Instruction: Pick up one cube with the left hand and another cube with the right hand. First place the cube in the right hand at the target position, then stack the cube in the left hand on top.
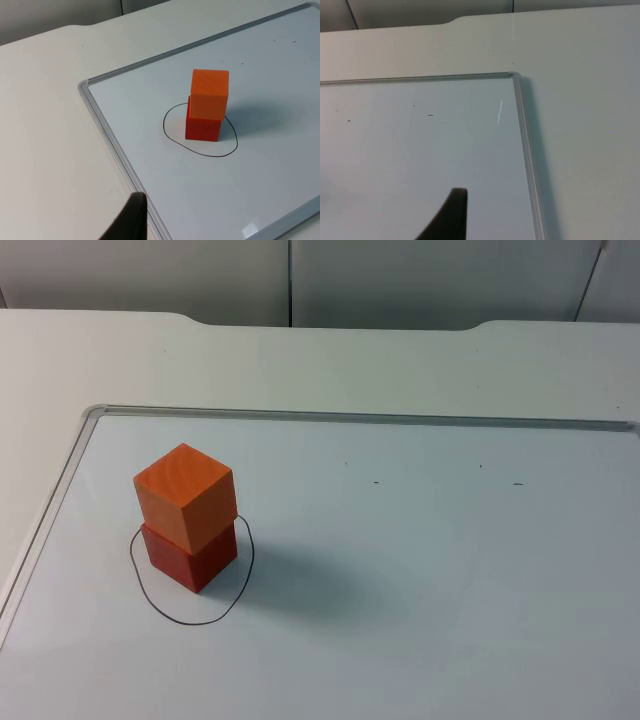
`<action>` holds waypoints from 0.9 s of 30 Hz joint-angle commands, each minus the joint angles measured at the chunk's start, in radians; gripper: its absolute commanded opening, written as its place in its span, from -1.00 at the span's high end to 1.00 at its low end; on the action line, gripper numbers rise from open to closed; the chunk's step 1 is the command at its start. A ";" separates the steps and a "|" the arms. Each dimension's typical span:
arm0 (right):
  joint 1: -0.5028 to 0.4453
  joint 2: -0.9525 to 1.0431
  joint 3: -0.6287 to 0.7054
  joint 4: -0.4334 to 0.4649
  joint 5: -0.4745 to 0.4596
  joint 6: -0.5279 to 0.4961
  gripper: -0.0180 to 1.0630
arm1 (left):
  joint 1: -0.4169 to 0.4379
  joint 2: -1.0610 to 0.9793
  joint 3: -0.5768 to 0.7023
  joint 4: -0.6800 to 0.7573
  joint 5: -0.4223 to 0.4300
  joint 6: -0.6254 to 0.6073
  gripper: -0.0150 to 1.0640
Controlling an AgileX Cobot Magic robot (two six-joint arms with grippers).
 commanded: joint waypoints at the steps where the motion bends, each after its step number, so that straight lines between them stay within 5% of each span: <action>1: -0.006 -0.004 0.006 0.000 -0.005 -0.009 -0.98 | 0.001 -0.005 0.002 0.001 -0.011 -0.005 -0.97; 11: -0.006 -0.004 0.006 0.000 -0.005 -0.009 -0.98 | 0.044 -0.005 0.002 0.001 -0.011 -0.005 -0.97; 27: -0.006 -0.004 0.006 0.000 -0.005 -0.009 -0.98 | 0.459 -0.005 0.002 0.001 -0.011 -0.005 -0.97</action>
